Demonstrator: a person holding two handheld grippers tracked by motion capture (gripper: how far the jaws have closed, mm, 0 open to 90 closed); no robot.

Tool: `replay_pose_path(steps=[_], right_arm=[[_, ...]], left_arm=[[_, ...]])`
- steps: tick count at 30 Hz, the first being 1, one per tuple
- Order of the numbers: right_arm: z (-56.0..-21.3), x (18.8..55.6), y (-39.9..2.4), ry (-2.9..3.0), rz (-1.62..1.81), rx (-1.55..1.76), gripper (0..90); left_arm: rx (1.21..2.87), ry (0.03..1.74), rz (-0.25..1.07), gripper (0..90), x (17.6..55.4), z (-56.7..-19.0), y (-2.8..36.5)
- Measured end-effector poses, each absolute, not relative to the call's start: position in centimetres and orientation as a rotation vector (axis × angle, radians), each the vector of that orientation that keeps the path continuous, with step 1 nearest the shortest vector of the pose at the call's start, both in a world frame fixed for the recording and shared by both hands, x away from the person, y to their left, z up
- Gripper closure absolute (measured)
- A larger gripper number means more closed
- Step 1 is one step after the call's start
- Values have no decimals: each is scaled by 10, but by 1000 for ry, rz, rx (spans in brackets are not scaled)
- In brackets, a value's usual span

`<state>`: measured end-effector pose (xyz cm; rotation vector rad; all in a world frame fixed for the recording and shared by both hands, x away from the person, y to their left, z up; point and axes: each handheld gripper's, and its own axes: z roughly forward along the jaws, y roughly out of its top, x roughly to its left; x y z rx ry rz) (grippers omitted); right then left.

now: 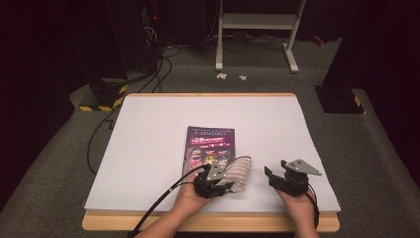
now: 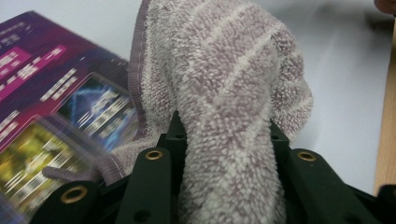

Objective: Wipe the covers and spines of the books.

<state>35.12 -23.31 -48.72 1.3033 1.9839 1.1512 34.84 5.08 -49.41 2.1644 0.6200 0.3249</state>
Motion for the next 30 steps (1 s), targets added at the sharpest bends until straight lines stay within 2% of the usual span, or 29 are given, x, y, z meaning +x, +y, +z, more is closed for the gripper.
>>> replay_pose_path(steps=[12, 19, 24, 30], right_arm=[[-491, 354, -233, 1984, 1152, 1302, 272], [-491, 355, -228, 2011, 1128, 1323, 265], [-491, 356, -223, 2031, 1127, 1285, 183], [-493, 358, -216, 2047, 1108, 1254, 148]], left_arm=[[2185, 620, 383, 647, 347, -493, 61], [2179, 697, 443, 647, 346, -493, 104], [2165, 771, 477, 647, 344, -493, 140], [2150, 846, 523, 647, 341, -492, 176]])
